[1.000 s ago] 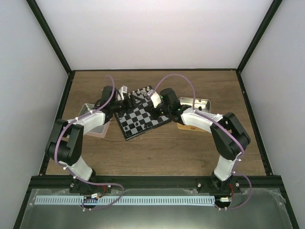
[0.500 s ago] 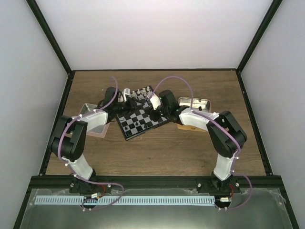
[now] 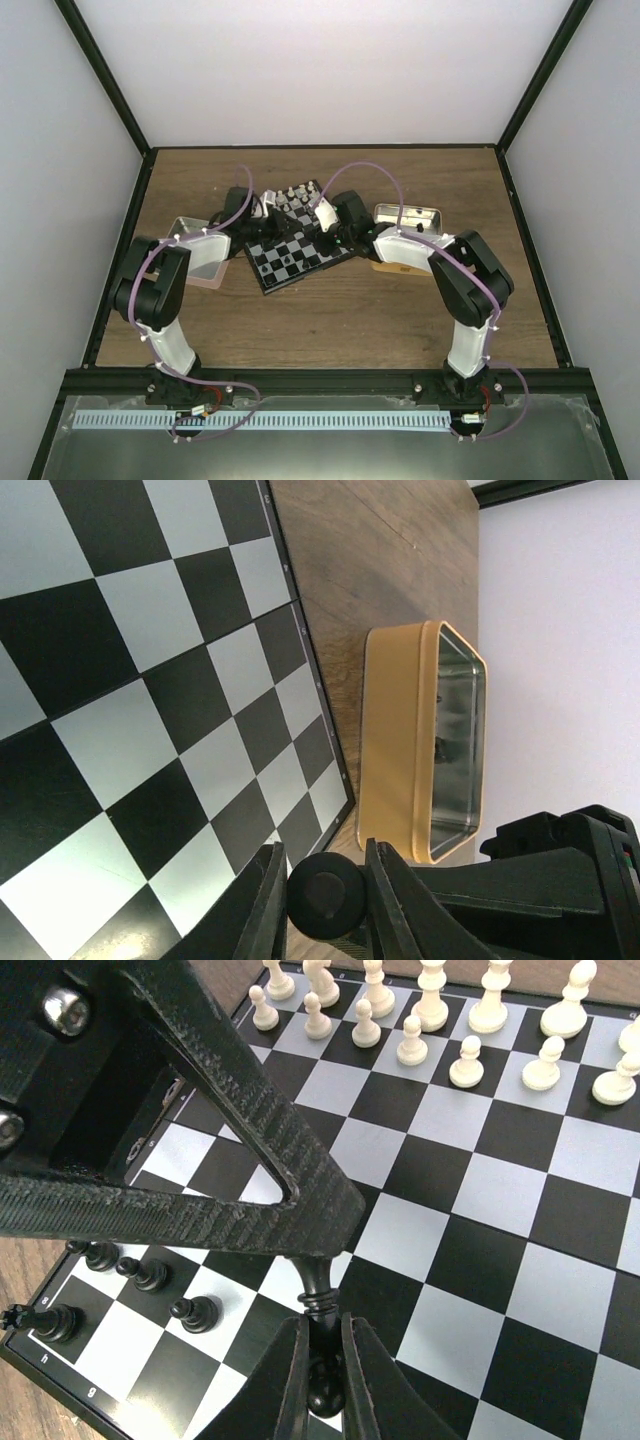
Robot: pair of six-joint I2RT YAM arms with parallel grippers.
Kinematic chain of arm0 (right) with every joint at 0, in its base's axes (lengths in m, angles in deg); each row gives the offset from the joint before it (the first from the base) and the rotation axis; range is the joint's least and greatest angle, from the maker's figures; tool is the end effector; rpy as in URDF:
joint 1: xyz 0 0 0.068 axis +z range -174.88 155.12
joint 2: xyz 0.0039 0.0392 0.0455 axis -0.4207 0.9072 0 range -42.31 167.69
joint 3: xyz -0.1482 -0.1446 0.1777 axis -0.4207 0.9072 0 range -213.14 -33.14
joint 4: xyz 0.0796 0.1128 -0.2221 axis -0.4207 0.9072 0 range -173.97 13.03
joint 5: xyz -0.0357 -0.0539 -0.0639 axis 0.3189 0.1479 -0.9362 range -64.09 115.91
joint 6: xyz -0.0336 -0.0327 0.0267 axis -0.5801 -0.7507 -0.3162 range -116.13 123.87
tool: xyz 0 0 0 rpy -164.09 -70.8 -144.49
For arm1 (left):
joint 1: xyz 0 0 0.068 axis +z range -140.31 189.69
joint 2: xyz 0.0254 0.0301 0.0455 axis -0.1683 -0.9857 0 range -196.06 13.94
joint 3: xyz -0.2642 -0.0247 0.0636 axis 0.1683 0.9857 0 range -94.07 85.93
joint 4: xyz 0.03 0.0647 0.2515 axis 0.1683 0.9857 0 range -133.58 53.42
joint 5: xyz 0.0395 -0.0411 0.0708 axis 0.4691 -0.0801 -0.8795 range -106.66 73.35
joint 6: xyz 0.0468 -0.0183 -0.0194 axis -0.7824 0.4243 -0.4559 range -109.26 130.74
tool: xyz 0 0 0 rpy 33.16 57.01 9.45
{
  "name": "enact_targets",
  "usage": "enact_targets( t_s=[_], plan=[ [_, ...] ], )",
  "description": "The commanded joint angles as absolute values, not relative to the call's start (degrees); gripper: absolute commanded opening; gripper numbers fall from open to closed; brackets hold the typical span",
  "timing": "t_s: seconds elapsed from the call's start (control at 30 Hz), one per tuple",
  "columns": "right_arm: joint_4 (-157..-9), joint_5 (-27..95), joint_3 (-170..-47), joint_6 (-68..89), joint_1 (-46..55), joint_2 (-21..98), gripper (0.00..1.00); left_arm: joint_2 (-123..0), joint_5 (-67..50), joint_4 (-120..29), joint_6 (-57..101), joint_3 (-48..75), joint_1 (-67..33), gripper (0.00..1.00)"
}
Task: Set up the chess pieces on the board
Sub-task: Place the chess piece on the chessboard.
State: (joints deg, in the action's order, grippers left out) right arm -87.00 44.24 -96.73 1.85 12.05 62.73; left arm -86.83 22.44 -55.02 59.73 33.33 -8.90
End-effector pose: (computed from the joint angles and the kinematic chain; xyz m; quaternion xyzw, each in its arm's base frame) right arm 0.3100 0.2471 0.1842 -0.3616 0.8149 0.2657 0.3668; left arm 0.3330 -0.1355 0.1696 -0.0761 0.8522 -0.4835 0.1848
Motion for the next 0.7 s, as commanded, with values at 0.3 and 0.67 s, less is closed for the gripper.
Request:
enact_targets(
  t_s=[0.3,0.67],
  plan=[
    [-88.3,42.9,-98.6,2.5,12.0,66.1,0.05,-89.6,23.3,-55.0,57.3,32.7,-9.7,0.17],
    [-85.8,42.0,-100.3,5.3,11.9,67.1,0.38,-90.7,19.1,-53.5,56.8,32.7,-9.7,0.04]
  ],
)
